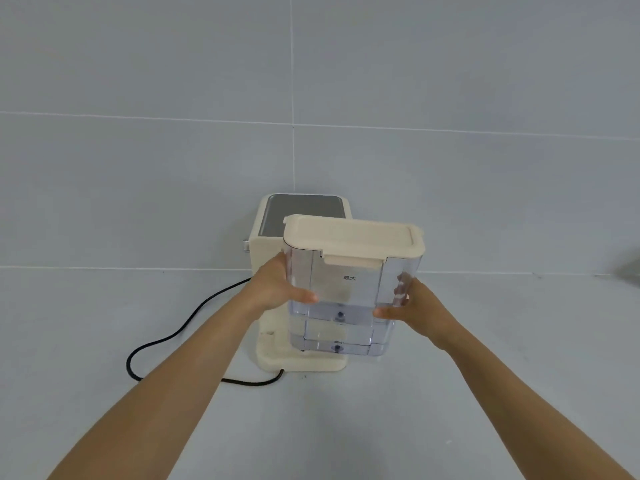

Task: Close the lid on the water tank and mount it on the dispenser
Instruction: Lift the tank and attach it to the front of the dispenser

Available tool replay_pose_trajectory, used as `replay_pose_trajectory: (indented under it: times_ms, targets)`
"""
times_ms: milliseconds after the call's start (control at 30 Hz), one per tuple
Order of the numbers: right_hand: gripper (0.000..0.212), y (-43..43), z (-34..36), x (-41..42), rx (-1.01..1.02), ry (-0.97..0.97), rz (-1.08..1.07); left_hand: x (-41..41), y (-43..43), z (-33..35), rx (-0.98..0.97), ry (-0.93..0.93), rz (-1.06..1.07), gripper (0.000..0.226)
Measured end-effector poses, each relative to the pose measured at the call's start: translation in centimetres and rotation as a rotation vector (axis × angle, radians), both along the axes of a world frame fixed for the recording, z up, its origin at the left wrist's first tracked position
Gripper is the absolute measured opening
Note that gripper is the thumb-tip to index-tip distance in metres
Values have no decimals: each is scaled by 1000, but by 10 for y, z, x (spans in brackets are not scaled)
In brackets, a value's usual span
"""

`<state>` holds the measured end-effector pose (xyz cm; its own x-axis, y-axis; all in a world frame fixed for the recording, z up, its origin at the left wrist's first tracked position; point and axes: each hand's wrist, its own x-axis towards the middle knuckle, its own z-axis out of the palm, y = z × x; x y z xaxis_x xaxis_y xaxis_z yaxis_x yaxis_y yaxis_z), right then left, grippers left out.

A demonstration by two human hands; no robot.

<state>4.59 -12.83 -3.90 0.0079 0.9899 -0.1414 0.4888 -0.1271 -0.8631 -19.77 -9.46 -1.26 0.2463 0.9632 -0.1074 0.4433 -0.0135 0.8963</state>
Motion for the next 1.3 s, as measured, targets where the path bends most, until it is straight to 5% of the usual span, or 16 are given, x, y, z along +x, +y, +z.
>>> replay_pose_trajectory:
  times_ms: [167, 600, 767, 1300]
  targets:
    - [41, 19, 9, -26, -7, 31, 80, -25, 7, 5, -45, 18, 84, 88]
    - [59, 51, 0, -59, -52, -9, 89, -50, 23, -5, -102, -66, 140, 76]
    - [45, 54, -3, -62, -69, -56, 23, -50, 24, -13, -113, -101, 140, 74]
    - [71, 53, -26, -65, -104, -83, -19, -51, 24, -41, -129, -110, 152, 60]
